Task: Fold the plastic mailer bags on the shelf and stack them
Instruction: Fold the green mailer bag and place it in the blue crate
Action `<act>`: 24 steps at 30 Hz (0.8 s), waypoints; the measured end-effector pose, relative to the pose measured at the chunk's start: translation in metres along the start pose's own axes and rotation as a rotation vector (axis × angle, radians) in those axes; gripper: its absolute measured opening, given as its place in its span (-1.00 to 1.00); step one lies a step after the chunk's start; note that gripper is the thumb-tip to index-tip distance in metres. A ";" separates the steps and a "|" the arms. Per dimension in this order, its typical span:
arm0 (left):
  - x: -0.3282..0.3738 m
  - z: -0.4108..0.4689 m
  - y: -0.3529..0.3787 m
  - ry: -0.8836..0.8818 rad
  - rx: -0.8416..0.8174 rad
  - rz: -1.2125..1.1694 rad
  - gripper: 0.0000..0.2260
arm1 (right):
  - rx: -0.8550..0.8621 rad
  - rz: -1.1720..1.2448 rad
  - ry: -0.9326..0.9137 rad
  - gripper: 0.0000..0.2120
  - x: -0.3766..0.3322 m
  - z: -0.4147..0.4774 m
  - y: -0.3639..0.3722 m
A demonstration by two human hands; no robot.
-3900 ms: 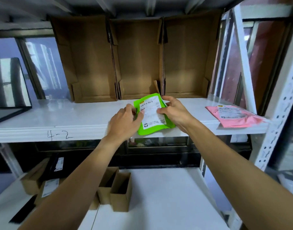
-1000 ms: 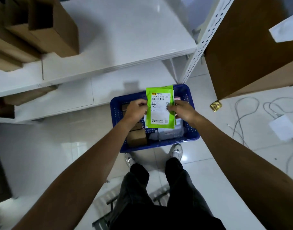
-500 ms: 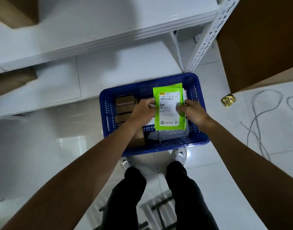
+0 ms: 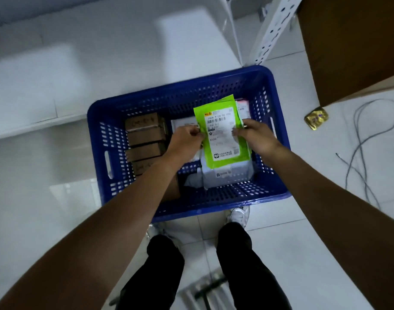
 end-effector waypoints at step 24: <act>-0.066 0.166 0.119 -0.086 0.003 -0.134 -0.86 | 0.232 -0.128 -0.037 -0.74 0.113 0.171 -0.023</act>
Point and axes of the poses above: each hand's wrist, its own z-axis towards the middle knuckle, its own y-axis out of the palm, x = y × z, the point moved 5 cm from there along z, towards the middle knuckle, and after that the axes turned 2 degrees about -z, right-handed, at the moved point
